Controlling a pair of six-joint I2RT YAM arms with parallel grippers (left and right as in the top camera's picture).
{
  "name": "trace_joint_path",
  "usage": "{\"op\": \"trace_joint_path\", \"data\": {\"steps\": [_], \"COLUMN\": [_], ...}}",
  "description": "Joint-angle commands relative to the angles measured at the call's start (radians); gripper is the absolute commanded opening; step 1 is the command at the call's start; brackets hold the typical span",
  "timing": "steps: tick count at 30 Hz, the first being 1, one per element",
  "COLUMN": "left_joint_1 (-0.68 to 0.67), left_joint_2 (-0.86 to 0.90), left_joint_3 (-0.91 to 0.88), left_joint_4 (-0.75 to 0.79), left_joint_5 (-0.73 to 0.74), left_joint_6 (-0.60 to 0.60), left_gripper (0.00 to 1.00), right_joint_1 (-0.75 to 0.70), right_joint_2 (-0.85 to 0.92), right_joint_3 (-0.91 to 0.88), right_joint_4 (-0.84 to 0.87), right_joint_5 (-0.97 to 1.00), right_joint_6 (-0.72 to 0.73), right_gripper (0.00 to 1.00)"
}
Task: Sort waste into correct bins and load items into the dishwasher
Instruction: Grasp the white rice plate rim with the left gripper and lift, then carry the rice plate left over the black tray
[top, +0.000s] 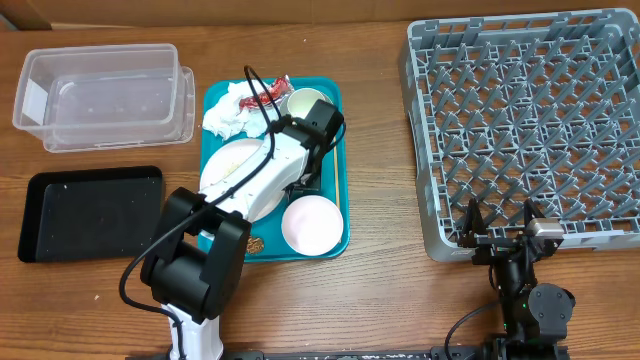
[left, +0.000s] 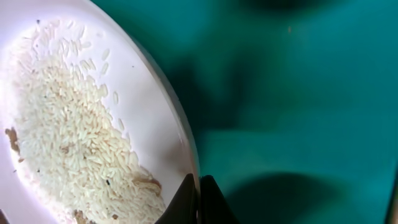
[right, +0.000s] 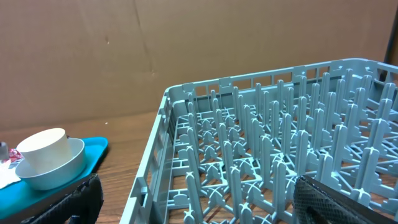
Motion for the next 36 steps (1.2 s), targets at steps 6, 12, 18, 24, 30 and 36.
{"op": "trace_joint_path", "data": {"steps": [6,12,18,24,30,36], "left_joint_1": [0.003,-0.014,-0.004,0.056,0.175,0.330], "left_joint_2": [0.010,0.010,0.010,0.009,-0.017,-0.058], "left_joint_3": [0.134,0.203,0.281,0.351,0.359,0.359], "left_joint_4": [-0.099,-0.209,-0.325,-0.413,-0.448,-0.451], "left_joint_5": [-0.102,-0.193,-0.256,-0.254,-0.242,-0.140], "left_joint_6": [-0.002,-0.006,-0.010,-0.014,-0.014,-0.009], "left_gripper": [0.04,0.04,0.04,0.04,0.04,0.04], "right_joint_1": [-0.005,-0.005,-0.005,-0.005,-0.005,-0.005], "right_joint_2": [-0.010,-0.010,-0.010,-0.010,-0.010,-0.010], "right_joint_3": [-0.010,-0.010,-0.010,-0.010,-0.011,-0.010], "right_joint_4": [0.003,0.003,0.003,0.003,0.003,0.003], "right_joint_5": [0.005,0.005,0.005,0.005,0.005,0.005], "right_joint_6": [0.007,0.007,0.007,0.007,0.007,0.007], "right_gripper": [1.00,1.00,1.00,1.00,1.00,1.00]}}
